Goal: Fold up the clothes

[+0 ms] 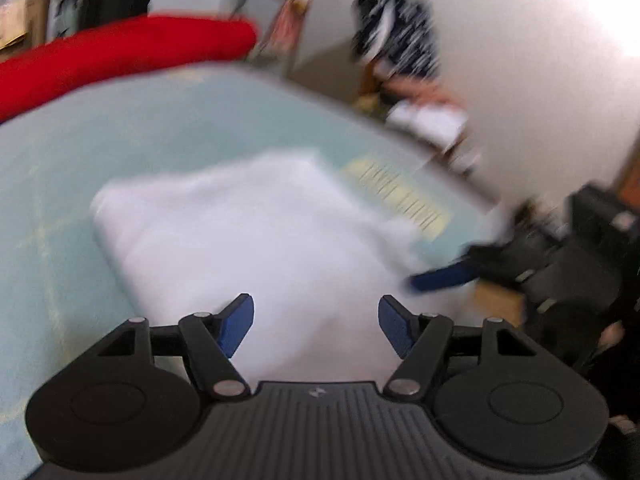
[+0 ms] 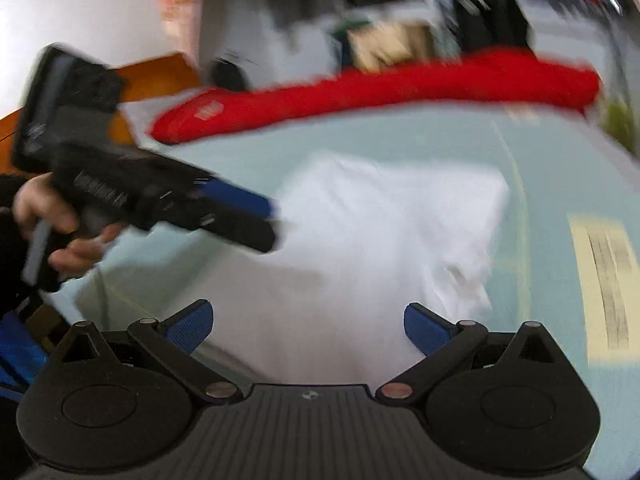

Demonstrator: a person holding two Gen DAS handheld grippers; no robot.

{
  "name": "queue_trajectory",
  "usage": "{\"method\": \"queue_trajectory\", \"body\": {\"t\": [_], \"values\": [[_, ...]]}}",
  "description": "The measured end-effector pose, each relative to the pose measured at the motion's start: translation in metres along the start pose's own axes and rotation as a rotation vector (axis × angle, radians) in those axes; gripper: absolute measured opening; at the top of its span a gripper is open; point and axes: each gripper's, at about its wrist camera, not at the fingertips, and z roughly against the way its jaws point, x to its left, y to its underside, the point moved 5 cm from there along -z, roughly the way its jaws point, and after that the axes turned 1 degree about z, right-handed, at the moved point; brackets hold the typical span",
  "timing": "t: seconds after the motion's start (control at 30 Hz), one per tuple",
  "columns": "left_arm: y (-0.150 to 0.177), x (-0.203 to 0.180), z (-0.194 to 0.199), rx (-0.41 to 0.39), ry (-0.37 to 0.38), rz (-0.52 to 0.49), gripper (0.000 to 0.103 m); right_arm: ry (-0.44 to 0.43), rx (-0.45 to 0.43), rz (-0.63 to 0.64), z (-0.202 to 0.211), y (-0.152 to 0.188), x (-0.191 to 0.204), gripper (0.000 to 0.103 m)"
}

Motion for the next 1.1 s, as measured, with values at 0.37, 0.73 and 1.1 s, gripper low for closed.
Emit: {"method": "queue_trajectory", "body": {"t": [0.37,0.73,1.1], "values": [[-0.051,0.024,-0.002,-0.077,-0.059,-0.002,0.068,-0.046,-0.153,0.058,0.023,-0.051,0.006,0.103],[-0.035,0.061,-0.037,0.004,-0.077,0.097,0.067,0.026,-0.076,-0.019,-0.027,-0.027,-0.031,0.103],[-0.063,0.100,-0.074,-0.061,-0.076,0.192,0.069,0.009,-0.036,0.017,-0.062,-0.075,-0.042,0.103]]}}
